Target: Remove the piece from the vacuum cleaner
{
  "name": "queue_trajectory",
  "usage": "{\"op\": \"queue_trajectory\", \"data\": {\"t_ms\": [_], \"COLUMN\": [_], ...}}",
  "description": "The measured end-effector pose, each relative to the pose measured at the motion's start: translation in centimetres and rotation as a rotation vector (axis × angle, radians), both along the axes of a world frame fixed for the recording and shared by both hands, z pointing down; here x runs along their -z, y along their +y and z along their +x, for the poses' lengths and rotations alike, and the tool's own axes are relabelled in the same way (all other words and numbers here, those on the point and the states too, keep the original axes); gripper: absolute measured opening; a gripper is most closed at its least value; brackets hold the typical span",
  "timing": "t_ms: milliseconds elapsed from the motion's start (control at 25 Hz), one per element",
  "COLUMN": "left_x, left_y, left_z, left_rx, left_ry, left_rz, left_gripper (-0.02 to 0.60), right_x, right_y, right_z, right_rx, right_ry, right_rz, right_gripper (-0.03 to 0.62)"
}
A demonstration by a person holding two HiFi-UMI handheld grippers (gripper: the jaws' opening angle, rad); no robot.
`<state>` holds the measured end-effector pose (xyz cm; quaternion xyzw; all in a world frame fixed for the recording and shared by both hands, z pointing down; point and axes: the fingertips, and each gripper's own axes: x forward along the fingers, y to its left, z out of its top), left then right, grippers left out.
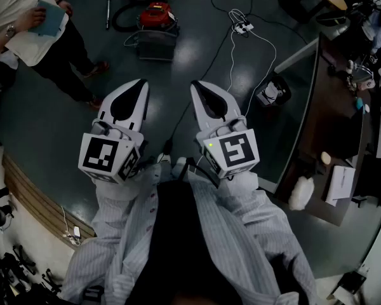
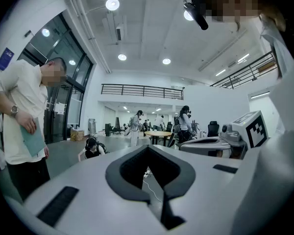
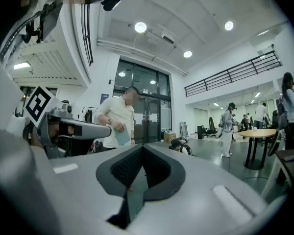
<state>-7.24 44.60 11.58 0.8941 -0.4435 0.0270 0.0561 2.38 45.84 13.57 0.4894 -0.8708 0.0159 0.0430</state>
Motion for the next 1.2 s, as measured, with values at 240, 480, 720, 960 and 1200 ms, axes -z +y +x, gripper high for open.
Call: {"op": "queue_trajectory", "data": {"t_ms": [240,480,720,960,1200], "left_x": [-0.2,-0.7,-1.7,-2.8,-3.4], "left_y": [-0.6,-1.1,-3.1,-9.0,-20.9], "left_z": [0.1,1.0,1.9,2.8,2.0], "left_rx": [0.001,0.014,0.034,0.037,0.035], "left_ry": [-0.006,-0.021,-0.051,-0.073,-0.074], "left_rz": [-0.001,-0.010,-0.015,-0.031,-0.022], "left_gripper": [0.002,0.003,0.002,0.002,0.002], "right_x": [-0.2,-0.4,-1.8,-3.7,-4.3], "right_y": [-0.6,-0.9,-2.6,-8.5,-20.4], "right_z": [0.2,1.9,4.0,4.9,3.9], "right_rx": [-0.009,-0.031,-0.045,-0.049,-0.055], "right_ry": [-0.010,-0.024,-0.040,-0.053,-0.043], "right_rz": [-0.009,-0.002,-0.023,-0.058,-0.047], "right_gripper": [0.000,0.002,0.002,0.002,0.002]}}
